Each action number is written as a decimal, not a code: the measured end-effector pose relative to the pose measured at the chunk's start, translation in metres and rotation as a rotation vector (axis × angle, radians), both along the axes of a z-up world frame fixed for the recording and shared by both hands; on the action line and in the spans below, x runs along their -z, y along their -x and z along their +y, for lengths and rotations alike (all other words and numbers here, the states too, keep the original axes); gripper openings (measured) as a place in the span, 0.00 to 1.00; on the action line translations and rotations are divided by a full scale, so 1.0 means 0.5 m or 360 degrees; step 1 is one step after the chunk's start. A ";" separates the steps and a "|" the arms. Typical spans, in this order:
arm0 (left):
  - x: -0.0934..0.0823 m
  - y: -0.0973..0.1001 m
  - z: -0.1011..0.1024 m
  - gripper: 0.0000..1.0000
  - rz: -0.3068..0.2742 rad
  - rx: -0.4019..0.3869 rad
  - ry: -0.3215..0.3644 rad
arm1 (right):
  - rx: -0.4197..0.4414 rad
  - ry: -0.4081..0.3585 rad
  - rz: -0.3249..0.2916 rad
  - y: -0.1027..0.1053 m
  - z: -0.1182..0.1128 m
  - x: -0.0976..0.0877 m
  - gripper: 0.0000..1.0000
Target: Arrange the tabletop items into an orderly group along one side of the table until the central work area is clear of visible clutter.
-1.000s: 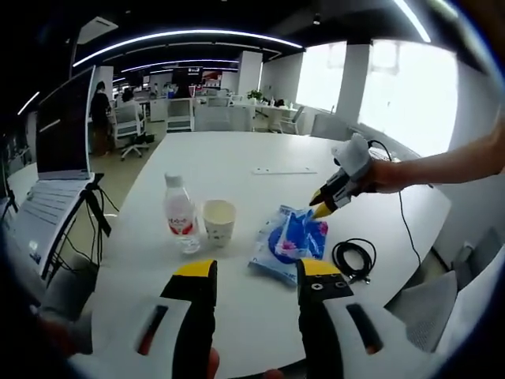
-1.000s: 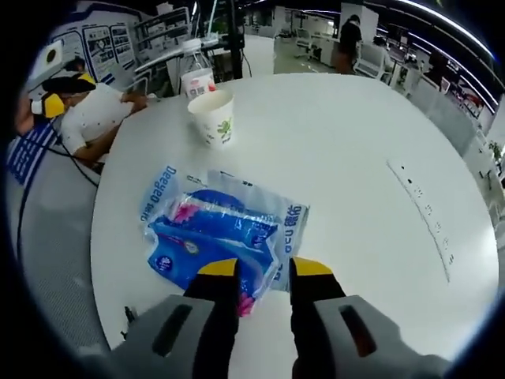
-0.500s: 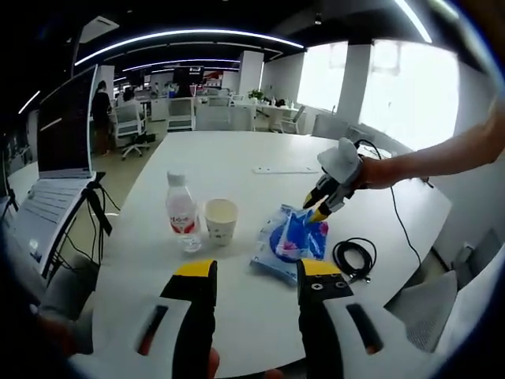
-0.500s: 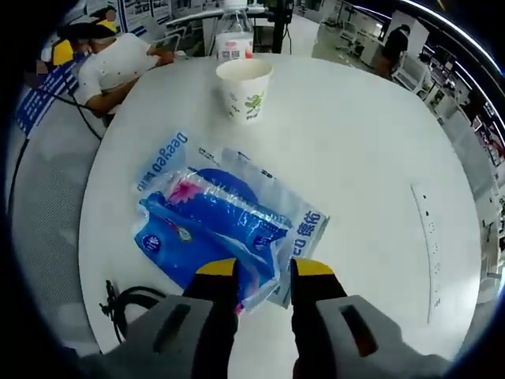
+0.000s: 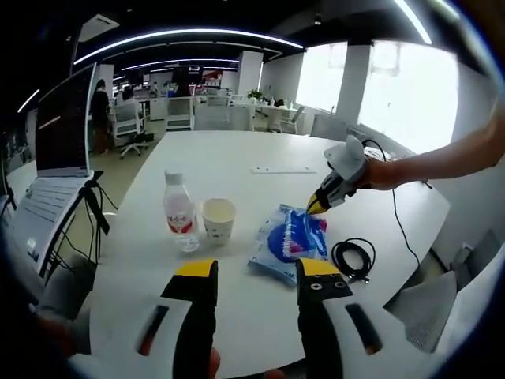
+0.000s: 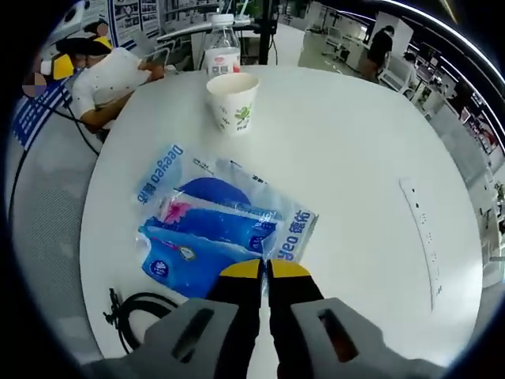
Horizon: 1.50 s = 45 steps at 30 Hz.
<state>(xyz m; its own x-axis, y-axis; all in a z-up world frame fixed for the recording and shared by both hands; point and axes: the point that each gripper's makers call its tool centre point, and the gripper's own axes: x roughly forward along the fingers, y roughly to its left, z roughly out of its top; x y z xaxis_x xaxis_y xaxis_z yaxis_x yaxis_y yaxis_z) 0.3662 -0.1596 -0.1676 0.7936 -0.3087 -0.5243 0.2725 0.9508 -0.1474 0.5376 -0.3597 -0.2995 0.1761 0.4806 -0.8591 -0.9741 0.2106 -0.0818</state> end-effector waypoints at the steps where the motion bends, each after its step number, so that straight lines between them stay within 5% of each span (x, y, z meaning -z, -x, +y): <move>1: 0.000 0.000 -0.001 0.39 0.0000 0.0001 0.0001 | 0.0033 -0.0011 0.0008 -0.001 -0.004 -0.001 0.00; 7: -0.007 -0.001 -0.014 0.39 -0.0002 0.0018 0.0003 | 0.0315 -0.0138 0.0051 -0.022 -0.040 -0.024 0.00; 25: -0.012 -0.011 -0.050 0.39 -0.0003 0.0080 0.0007 | 0.0712 -0.0066 -0.0068 -0.073 -0.260 -0.027 0.00; 37: -0.008 -0.015 -0.067 0.39 0.0009 0.0121 0.0002 | 0.0866 -0.0017 -0.0042 -0.025 -0.366 -0.003 0.00; 45: -0.006 -0.015 -0.067 0.39 0.0021 0.0136 -0.0010 | 0.0891 0.0007 -0.0005 0.046 -0.384 -0.004 0.01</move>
<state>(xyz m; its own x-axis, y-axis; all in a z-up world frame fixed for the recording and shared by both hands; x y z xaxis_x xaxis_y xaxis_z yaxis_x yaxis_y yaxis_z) 0.3736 -0.1930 -0.1644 0.7573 -0.3719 -0.5368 0.3509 0.9250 -0.1458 0.5146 -0.5516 -0.2974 0.4062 0.3095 -0.8598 -0.7134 0.6954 -0.0867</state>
